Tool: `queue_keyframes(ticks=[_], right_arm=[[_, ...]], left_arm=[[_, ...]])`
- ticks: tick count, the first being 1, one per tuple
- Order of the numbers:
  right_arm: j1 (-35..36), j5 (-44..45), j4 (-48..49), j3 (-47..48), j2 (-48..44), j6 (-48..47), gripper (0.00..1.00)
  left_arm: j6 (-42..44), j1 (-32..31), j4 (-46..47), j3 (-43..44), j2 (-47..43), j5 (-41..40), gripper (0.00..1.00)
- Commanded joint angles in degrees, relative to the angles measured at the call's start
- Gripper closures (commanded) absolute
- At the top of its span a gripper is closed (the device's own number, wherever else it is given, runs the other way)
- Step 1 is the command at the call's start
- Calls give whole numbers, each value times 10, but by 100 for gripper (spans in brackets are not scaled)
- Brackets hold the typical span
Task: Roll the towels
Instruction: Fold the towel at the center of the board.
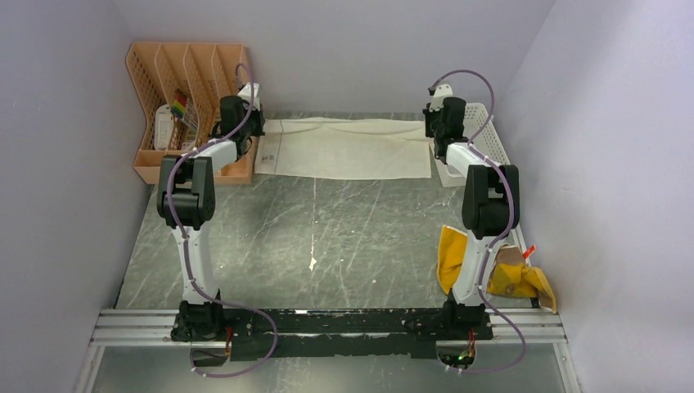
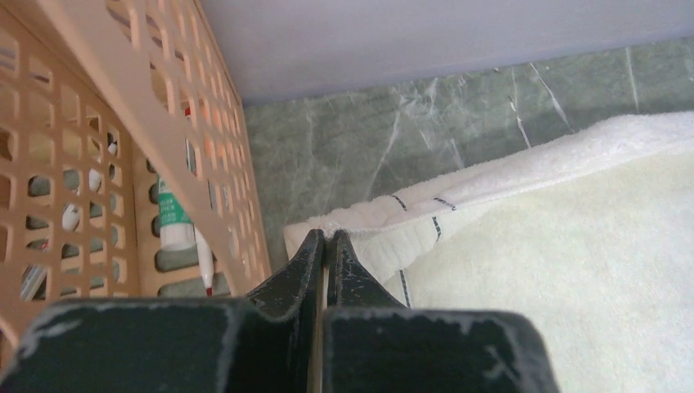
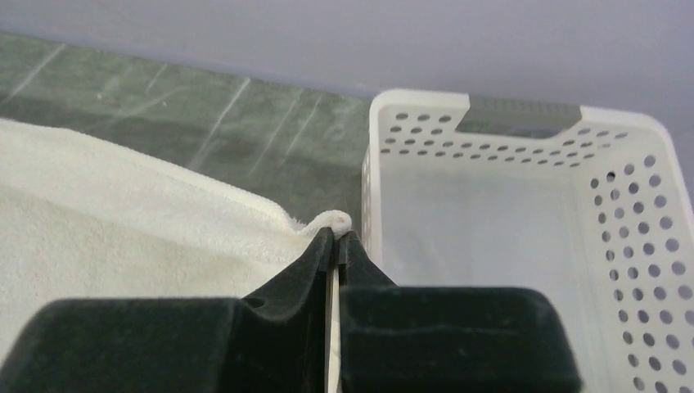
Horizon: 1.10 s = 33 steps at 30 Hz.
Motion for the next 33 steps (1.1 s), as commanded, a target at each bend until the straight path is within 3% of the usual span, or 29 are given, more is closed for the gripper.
queue_keyframes(ticks=[1, 8, 20, 33], right_arm=[[1, 8, -14, -21, -19, -3, 100], [0, -15, -27, -74, -44, 14, 100], [3, -12, -4, -152, -85, 68, 100], [5, 78, -32, -171, -87, 99, 100]], left_arm=[[6, 4, 30, -48, -55, -12, 93], [-1, 4, 28, -119, -88, -21, 93], [-12, 4, 15, -162, -100, -19, 93], [-57, 43, -2, -172, -107, 2, 93]])
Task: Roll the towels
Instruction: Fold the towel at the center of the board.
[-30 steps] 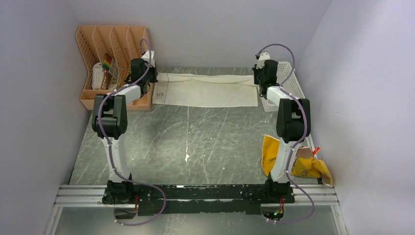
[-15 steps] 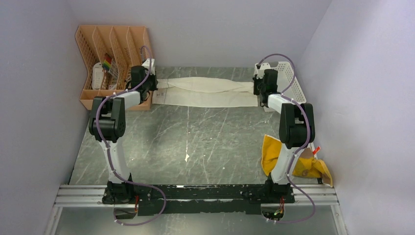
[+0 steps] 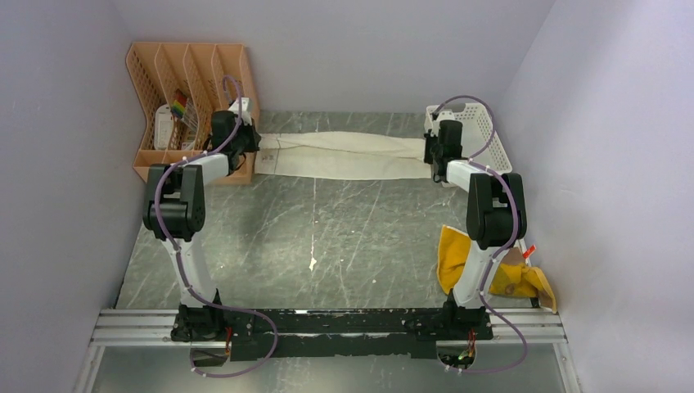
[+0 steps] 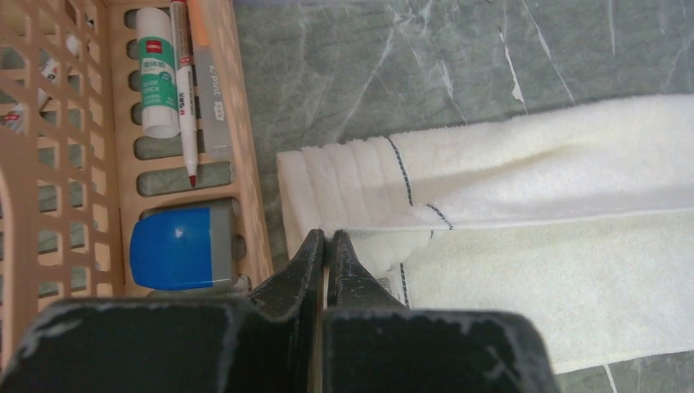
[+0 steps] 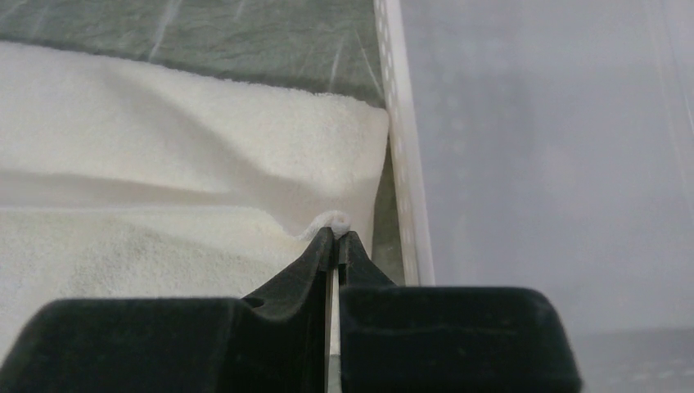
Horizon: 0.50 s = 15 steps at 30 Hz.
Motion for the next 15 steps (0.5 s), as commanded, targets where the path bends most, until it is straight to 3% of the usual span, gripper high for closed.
queue_keyframes(ticks=[1, 15], right_arm=[[1, 51, -6, -15, -19, 17, 100], [1, 89, -27, -29, -31, 58, 100]], left_arm=[[-10, 27, -19, -6, -7, -19, 93], [-21, 35, 2, -67, -40, -58, 93]])
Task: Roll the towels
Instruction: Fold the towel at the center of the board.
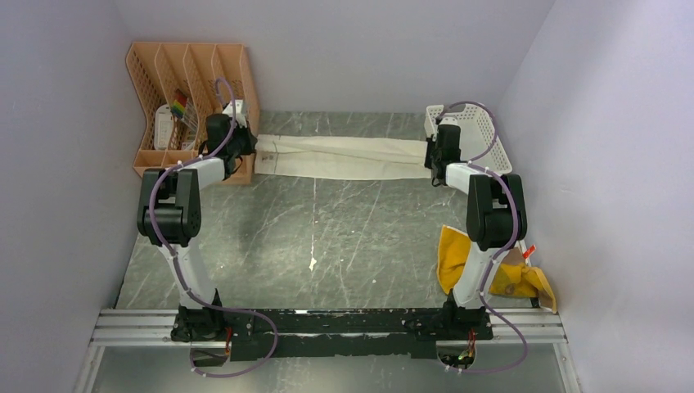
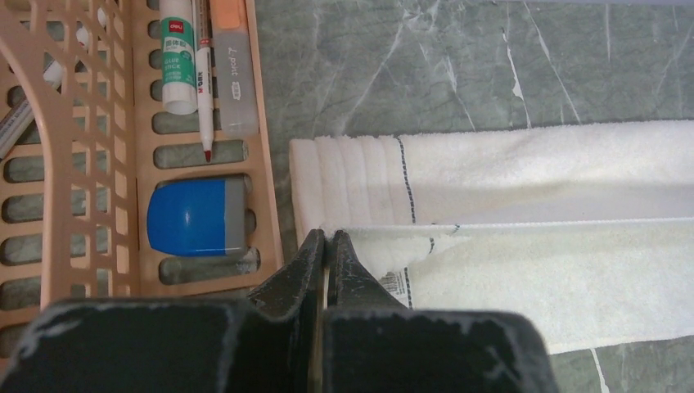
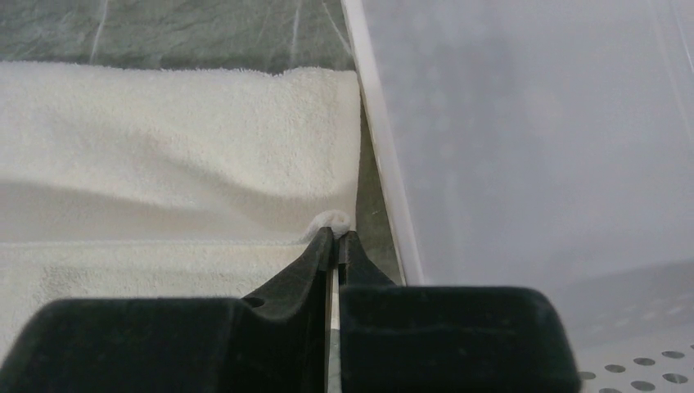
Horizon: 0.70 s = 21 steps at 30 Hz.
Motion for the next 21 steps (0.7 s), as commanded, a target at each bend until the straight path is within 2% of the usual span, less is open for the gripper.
queue_keyframes(ticks=[1, 10, 21], right_arm=[[-3, 28, -15, -6, -27, 18, 100], [-3, 35, -16, -27, -46, 26, 100], [-3, 46, -37, -30, -45, 28, 100]], left_arm=[[-1, 22, -4, -37, -12, -55, 93], [-16, 18, 27, -81, -37, -56, 93], [-16, 4, 17, -95, -31, -74, 93]])
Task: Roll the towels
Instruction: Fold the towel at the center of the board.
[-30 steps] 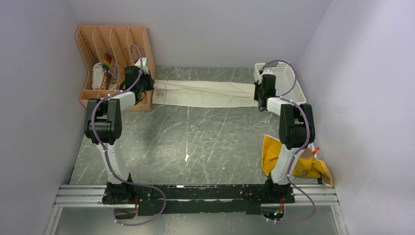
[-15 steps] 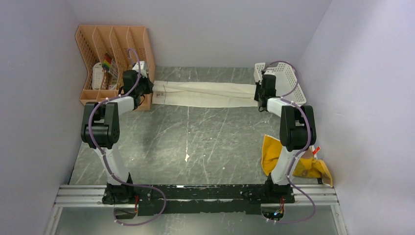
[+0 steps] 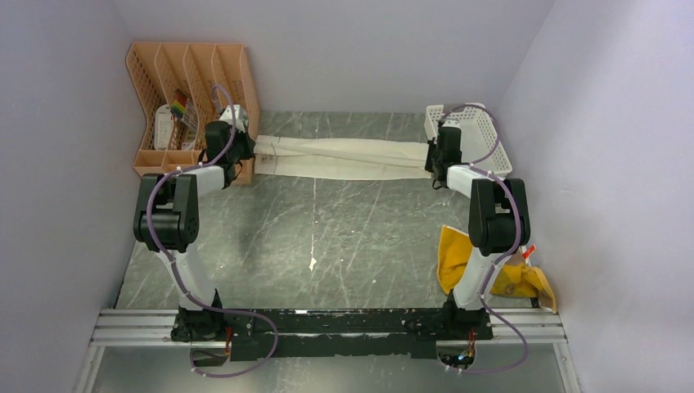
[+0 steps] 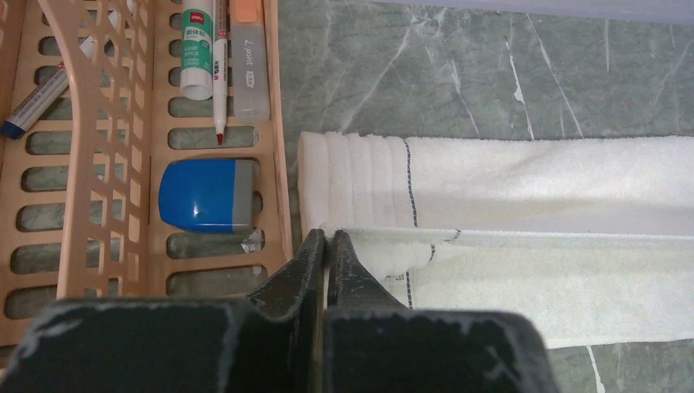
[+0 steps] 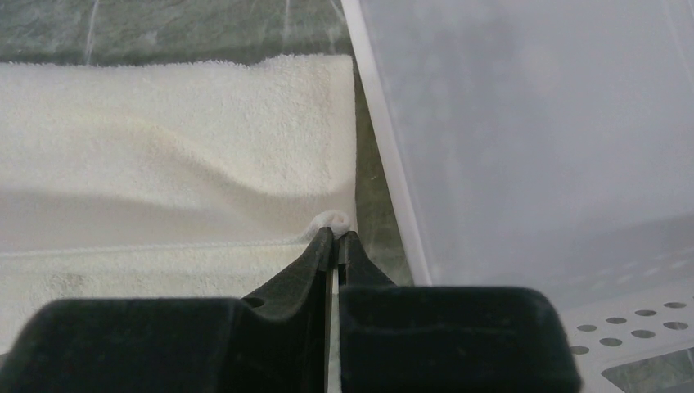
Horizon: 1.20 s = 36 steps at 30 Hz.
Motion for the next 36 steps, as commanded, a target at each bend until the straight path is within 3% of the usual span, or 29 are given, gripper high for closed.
queue_keyframes(ticks=[1, 4, 9, 13, 18, 26, 31, 36], right_arm=[[-5, 40, -15, -8, -14, -3, 100], [-5, 44, -23, -3, -15, -3, 97], [-5, 58, -28, 4, -22, 8, 66], [-5, 63, 7, -18, -48, 17, 49], [-4, 66, 67, -51, -91, 28, 41], [46, 72, 124, -52, -110, 13, 34], [78, -15, 31, 71, -14, 24, 36], [79, -107, -66, 170, 74, 37, 45]], left_arm=[[3, 6, -45, -21, 8, -48, 93], [-1, 2, -46, -23, 7, -46, 92], [0, -19, -35, -33, -16, -64, 76], [2, -50, -38, -34, -43, -93, 56], [-2, -89, -35, -32, -78, -135, 33], [28, -138, -92, 52, -63, -137, 34], [14, -140, -190, 161, 26, -113, 50], [-3, -139, -249, 233, 91, -66, 70]])
